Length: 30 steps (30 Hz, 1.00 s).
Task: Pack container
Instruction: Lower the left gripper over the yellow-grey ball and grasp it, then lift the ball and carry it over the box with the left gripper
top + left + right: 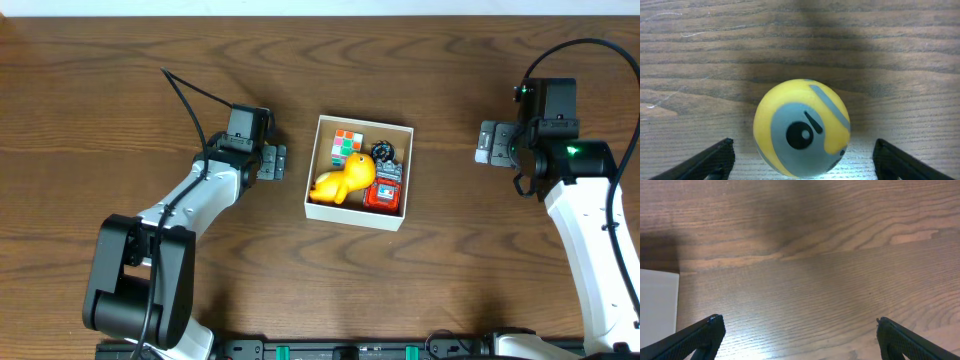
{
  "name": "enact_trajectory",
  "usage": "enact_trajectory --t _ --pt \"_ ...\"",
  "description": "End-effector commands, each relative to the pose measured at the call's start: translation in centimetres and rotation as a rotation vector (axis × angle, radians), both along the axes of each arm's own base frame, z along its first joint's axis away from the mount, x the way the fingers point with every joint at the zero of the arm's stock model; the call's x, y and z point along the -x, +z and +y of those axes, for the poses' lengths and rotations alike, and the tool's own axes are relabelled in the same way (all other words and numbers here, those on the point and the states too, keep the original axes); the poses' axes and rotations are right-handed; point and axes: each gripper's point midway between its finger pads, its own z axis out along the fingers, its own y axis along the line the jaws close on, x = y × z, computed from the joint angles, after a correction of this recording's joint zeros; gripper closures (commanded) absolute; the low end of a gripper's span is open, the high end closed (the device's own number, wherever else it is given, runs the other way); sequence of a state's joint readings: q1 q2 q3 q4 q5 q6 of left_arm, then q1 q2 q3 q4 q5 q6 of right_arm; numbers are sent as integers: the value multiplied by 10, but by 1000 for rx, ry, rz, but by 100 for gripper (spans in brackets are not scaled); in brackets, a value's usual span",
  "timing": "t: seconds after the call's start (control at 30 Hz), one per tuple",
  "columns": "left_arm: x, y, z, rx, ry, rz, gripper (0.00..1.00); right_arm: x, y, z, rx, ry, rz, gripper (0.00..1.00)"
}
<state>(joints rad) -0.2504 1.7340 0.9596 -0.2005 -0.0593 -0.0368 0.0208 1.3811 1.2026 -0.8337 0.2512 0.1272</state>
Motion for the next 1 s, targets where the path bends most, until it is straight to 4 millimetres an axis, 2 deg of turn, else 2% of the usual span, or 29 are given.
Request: enact_trajectory --t 0.0,0.37,0.7,0.73,0.77,0.8,0.87,0.93,0.97 --pt "0 -2 2 -1 7 -3 20 -2 5 -4 -4 -26 -18 1" --pt "-10 1 0 9 7 -41 20 -2 5 -4 -4 -26 -18 1" --pt "-5 -21 1 -5 8 12 20 -2 5 -4 -4 -27 -18 1" --pt "-5 -20 1 -5 7 10 24 -2 5 -4 -4 -26 -18 1" --pt "-6 -20 0 -3 7 4 34 -2 5 -4 -4 -27 -18 1" --pt "-8 -18 0 -1 7 -3 48 -2 5 -4 -4 -27 -18 1" --pt "-11 -14 -1 3 7 -23 69 -2 5 -4 -4 -26 -18 1" --pt "-14 -7 -1 9 7 -44 80 -2 5 -4 -4 -27 -18 1" --pt "-15 -3 -2 12 7 -57 81 -2 5 -4 -4 -27 -18 1"
